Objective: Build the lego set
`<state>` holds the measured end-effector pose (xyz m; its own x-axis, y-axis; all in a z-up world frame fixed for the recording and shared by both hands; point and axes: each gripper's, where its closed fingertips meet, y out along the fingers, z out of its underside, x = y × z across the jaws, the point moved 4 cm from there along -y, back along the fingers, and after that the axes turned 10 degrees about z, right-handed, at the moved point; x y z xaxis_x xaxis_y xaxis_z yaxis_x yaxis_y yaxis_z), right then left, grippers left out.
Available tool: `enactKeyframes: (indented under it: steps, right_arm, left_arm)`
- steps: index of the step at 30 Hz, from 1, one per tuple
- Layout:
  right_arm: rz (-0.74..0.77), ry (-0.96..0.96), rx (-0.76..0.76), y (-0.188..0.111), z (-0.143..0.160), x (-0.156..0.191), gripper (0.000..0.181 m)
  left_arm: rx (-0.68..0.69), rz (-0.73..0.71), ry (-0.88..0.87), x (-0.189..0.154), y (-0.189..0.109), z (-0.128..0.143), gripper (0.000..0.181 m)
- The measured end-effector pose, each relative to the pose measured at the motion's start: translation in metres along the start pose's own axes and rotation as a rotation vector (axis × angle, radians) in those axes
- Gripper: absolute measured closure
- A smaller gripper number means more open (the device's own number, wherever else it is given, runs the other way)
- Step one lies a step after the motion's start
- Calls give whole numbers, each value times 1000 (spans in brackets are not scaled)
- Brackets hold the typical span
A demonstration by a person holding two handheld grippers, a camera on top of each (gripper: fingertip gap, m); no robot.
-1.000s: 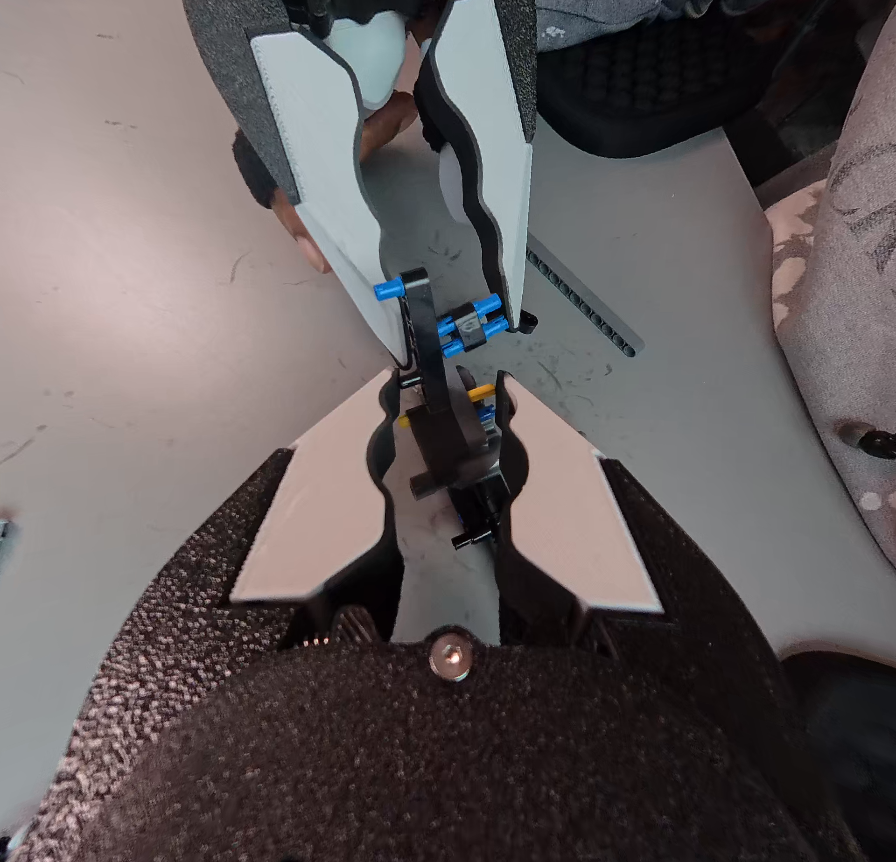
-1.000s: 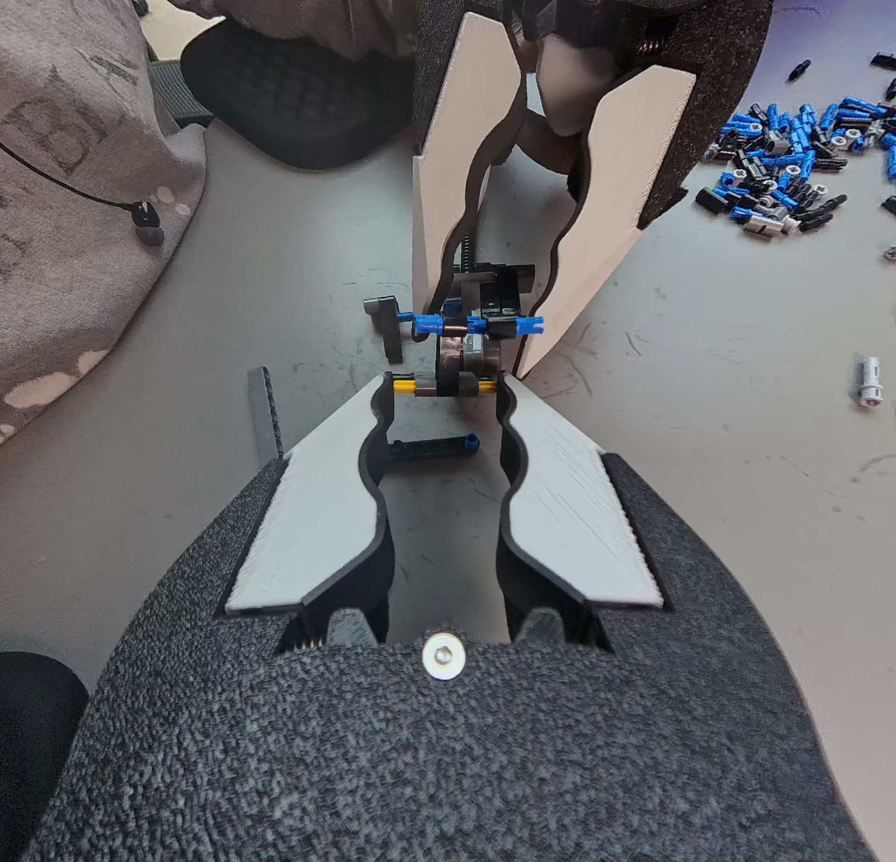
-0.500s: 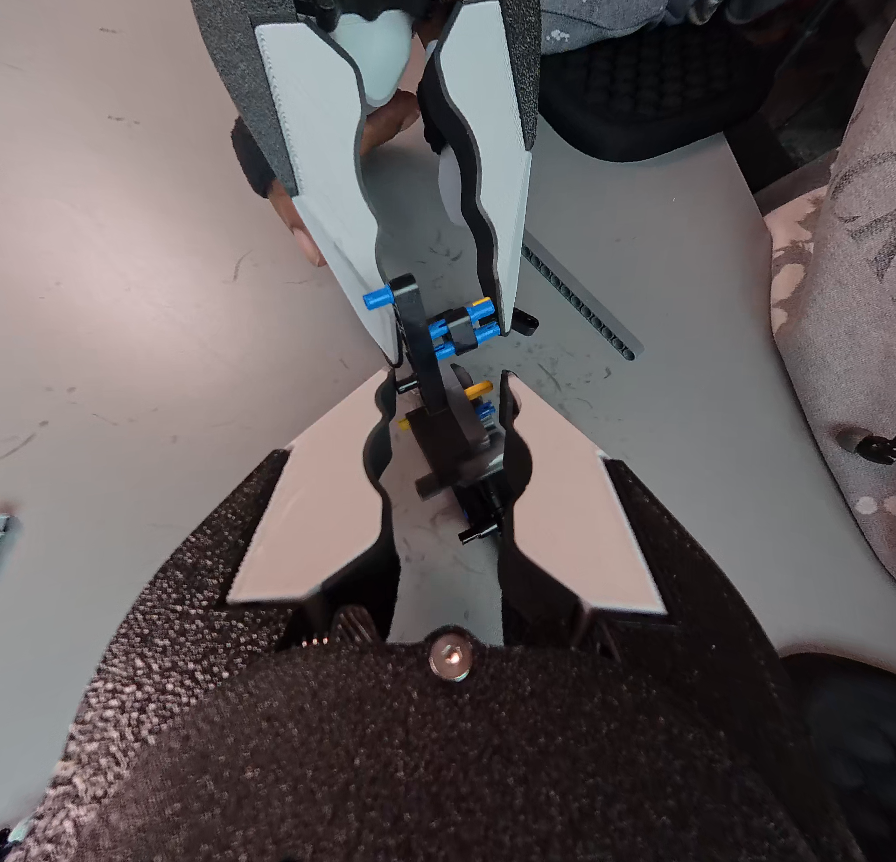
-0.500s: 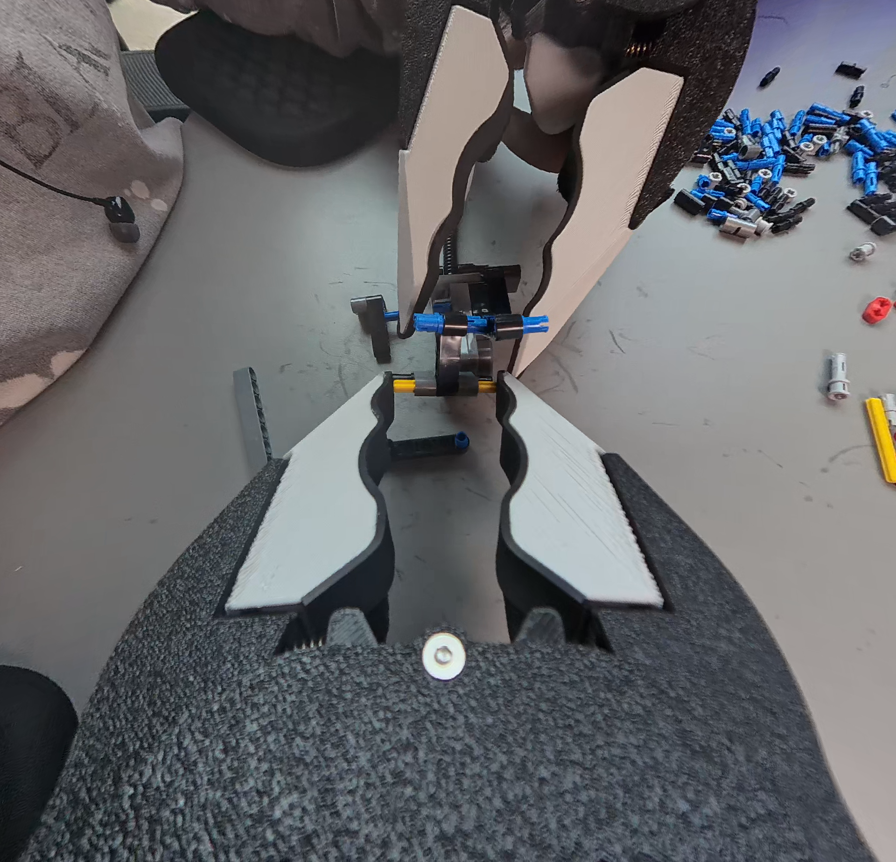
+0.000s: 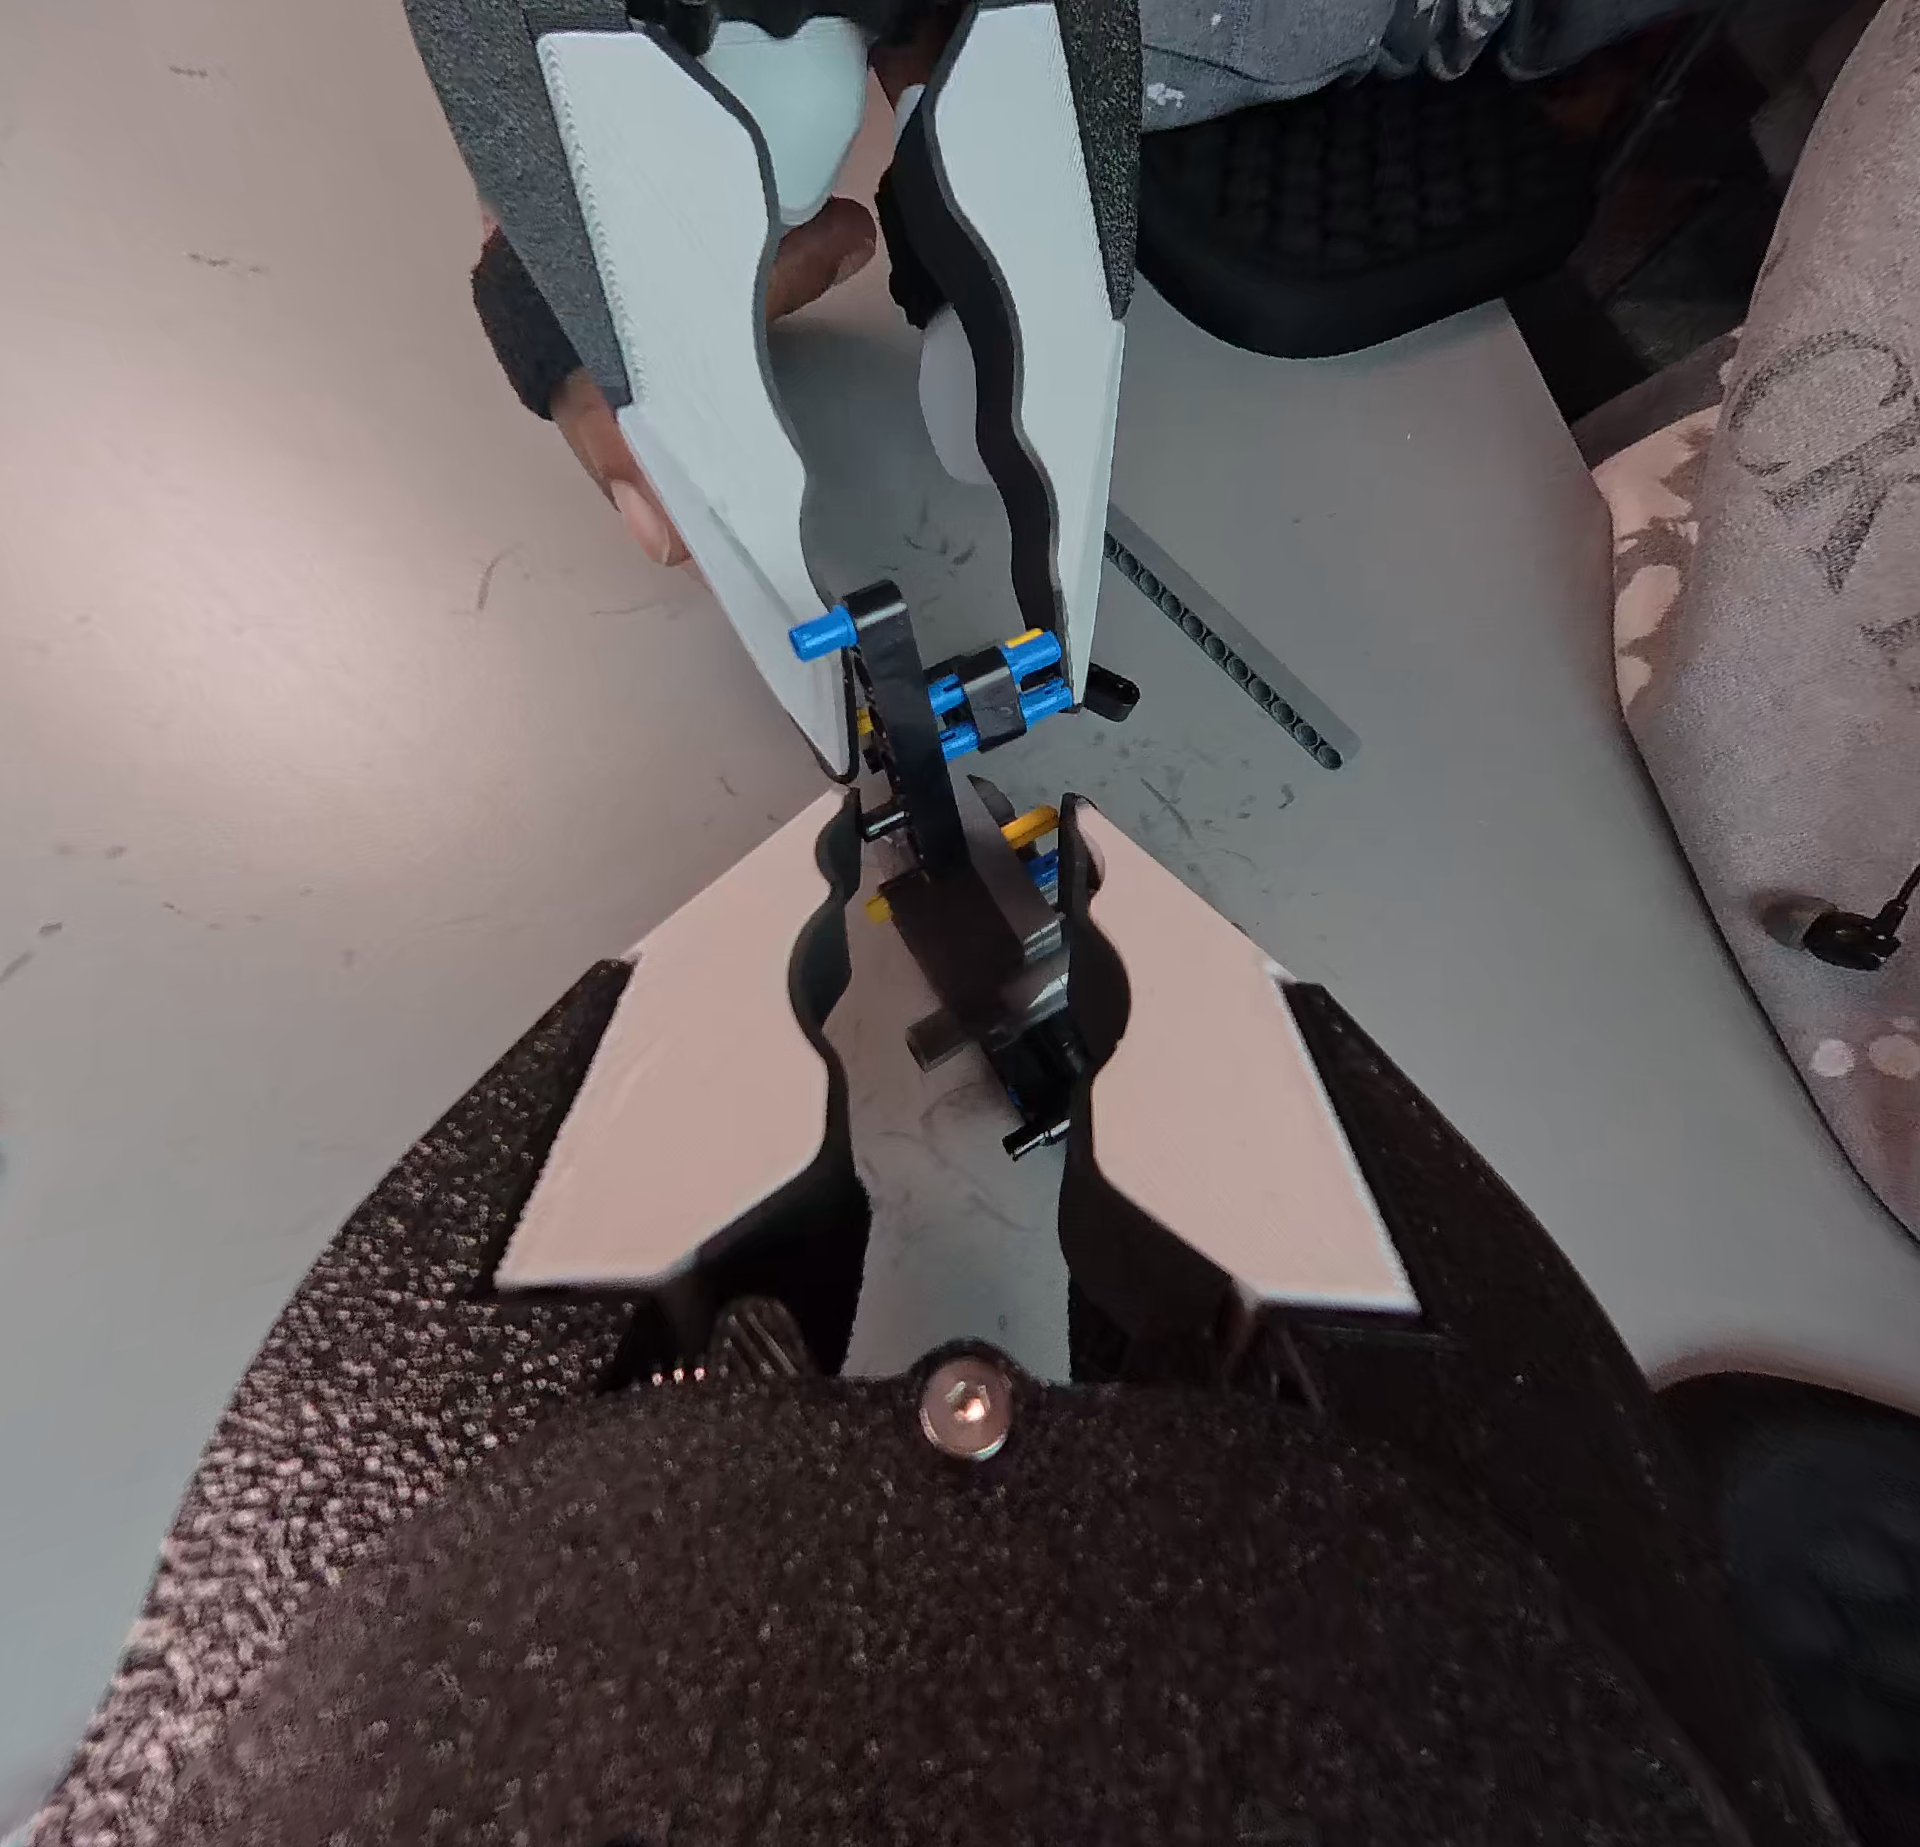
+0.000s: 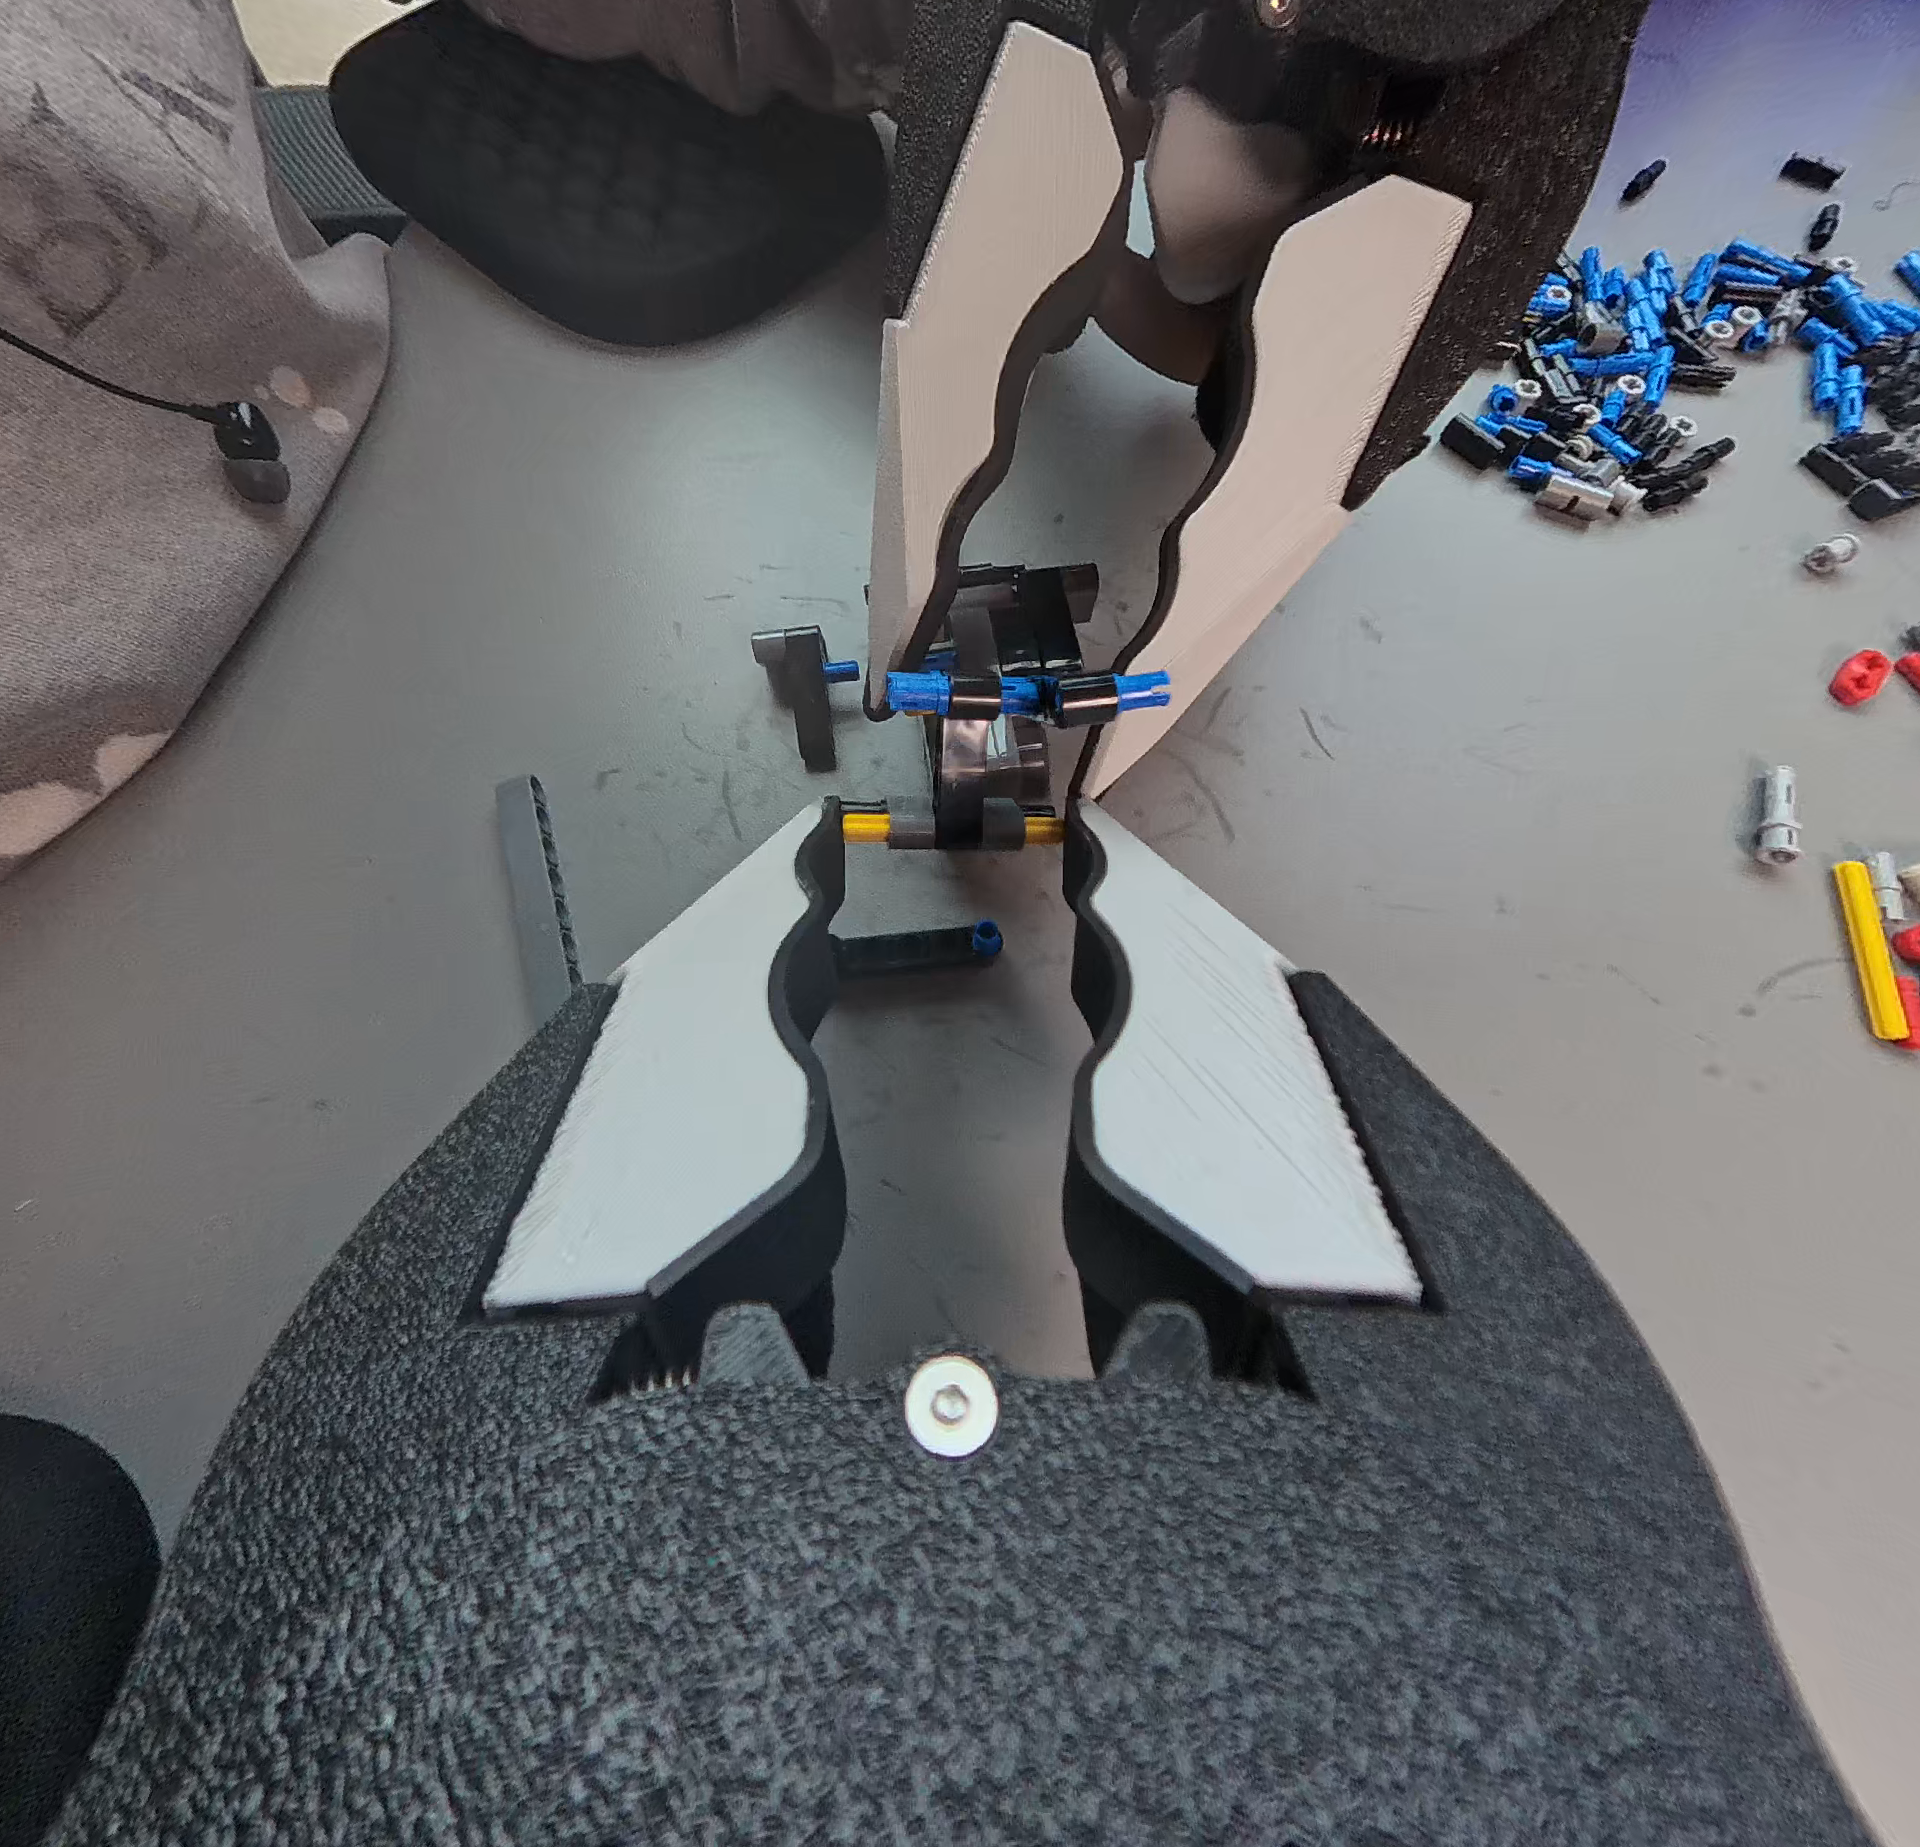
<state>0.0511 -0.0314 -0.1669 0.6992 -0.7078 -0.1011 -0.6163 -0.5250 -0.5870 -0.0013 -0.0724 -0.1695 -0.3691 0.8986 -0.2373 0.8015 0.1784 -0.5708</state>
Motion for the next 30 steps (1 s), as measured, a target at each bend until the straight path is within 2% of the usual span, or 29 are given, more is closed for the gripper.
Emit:
enactKeyframes:
  steps: [14,30]
  right_arm:
    - [15,9,-3,1,0,-1,139]
    - [12,-1,-7,3,0,0,139]
  left_arm:
    - [11,37,-6,1,-1,-1,139]
    - [-8,-36,-8,-1,-9,-8,130]
